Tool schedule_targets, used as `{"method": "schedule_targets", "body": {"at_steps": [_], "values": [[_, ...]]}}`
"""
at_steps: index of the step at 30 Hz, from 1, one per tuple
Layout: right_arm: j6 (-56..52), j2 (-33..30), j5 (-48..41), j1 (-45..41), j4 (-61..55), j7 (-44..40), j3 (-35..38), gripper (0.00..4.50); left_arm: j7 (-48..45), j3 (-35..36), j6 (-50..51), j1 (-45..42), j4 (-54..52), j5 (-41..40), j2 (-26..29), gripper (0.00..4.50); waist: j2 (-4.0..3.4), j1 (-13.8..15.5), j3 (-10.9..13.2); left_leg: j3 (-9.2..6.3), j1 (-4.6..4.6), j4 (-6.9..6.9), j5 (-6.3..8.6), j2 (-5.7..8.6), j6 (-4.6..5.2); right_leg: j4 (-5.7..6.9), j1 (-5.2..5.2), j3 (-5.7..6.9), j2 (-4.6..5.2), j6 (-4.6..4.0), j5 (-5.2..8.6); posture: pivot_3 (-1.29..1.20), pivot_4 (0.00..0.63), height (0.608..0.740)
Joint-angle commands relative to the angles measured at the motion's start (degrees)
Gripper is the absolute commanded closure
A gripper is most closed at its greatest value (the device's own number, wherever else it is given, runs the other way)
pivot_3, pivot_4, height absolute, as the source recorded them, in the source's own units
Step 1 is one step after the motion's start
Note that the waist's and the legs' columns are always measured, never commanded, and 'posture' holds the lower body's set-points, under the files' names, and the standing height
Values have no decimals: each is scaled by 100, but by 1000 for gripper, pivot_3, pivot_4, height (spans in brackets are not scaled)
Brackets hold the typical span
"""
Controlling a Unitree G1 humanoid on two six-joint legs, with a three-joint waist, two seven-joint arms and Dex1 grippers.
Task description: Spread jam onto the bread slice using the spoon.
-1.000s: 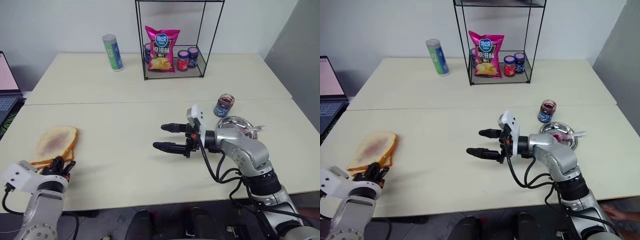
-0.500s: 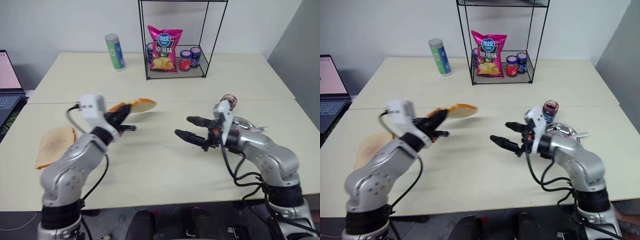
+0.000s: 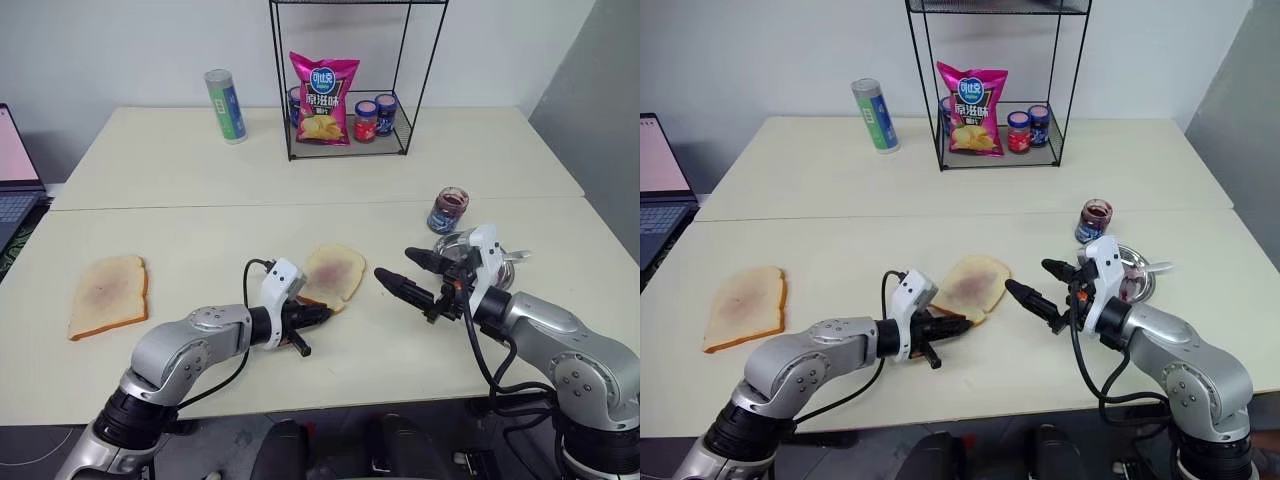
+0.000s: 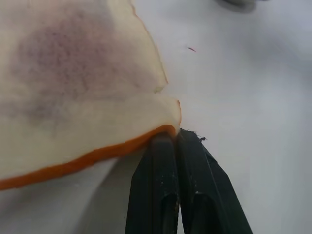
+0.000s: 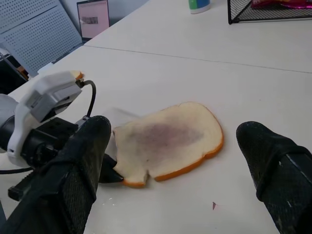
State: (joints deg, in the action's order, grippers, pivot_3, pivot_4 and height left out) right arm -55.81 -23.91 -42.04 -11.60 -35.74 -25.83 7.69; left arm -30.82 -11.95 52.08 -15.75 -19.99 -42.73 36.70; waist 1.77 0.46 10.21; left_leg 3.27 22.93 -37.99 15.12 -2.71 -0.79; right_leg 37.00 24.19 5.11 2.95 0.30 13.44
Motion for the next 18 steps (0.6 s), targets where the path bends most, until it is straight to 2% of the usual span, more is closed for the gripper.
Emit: {"method": "schedule_targets", "body": {"at_steps": [1,2,6,10,16,18], "values": [[234,-32,-19,-170,81,-77,-98,0,-509,-71,-104,-59,-159,49,-12,4475,0,0,0,1,2,0,0,0,0,-2,1,0,0,0,0,0,150,740],[258,-29,-13,-199,124,-94,-123,0,-593,-76,-66,-72,-187,18,-43,4475,0,0,0,2,2,0,1,1,1,-3,1,-1,0,0,0,0,150,740],[379,-68,35,-277,297,-177,-228,0,-691,-450,-383,-155,87,722,-69,4475,0,4,0,1,3,3,1,3,1,-2,1,1,0,3,2,0,150,740],[464,-107,56,-291,375,-221,-285,0,-576,-469,-706,-294,560,1203,-295,4475,0,14,0,1,2,2,1,4,1,0,0,3,-1,3,2,0,150,740],[571,-163,84,-278,425,-245,-364,0,-783,-367,-758,-208,544,1302,-425,4475,0,43,0,-1,0,-6,-2,1,4,6,-3,2,0,8,-2,0,150,740],[596,-165,84,-268,434,-246,-380,0,-815,-240,-673,-127,429,1220,-428,4040,0,53,0,0,-1,-7,-2,1,4,6,-3,0,0,8,-2,0,150,740]]}}
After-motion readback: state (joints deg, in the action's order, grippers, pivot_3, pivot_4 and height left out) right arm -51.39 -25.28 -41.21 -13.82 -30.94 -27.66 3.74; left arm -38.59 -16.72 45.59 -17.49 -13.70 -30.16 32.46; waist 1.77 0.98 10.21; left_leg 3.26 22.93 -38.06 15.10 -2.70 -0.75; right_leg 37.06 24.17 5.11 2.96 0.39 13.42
